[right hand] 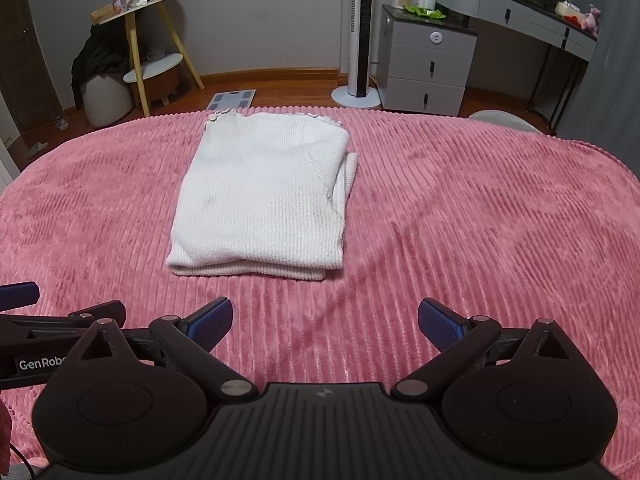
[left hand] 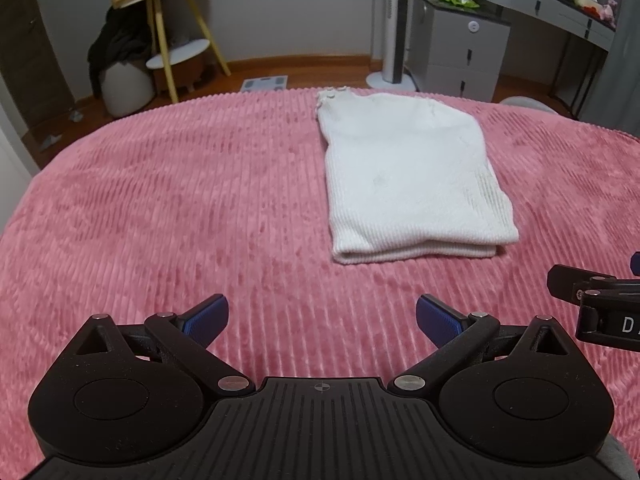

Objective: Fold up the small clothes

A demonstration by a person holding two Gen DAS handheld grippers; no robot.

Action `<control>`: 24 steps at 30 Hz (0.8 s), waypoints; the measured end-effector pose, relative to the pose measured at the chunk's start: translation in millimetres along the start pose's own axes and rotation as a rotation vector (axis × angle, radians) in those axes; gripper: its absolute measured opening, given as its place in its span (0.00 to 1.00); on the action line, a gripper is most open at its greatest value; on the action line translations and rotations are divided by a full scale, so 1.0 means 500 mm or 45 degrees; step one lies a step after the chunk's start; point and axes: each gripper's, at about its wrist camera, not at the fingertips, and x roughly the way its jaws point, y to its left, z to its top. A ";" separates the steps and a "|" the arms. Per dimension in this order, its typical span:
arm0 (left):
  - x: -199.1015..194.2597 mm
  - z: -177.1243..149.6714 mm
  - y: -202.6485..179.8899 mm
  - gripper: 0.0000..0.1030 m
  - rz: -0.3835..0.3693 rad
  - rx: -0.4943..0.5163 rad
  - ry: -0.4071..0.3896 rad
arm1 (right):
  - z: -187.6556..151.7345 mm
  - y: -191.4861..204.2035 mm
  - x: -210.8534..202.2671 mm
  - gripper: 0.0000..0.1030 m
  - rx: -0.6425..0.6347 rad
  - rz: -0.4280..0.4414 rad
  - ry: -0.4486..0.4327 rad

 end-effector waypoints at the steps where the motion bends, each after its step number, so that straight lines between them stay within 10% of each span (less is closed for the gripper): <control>1: 0.000 0.000 0.000 0.99 -0.001 -0.001 -0.001 | 0.000 0.000 0.000 0.96 0.001 0.000 -0.001; 24: -0.006 0.003 -0.007 0.99 -0.014 0.008 -0.016 | -0.004 0.002 -0.007 0.96 0.006 -0.010 -0.015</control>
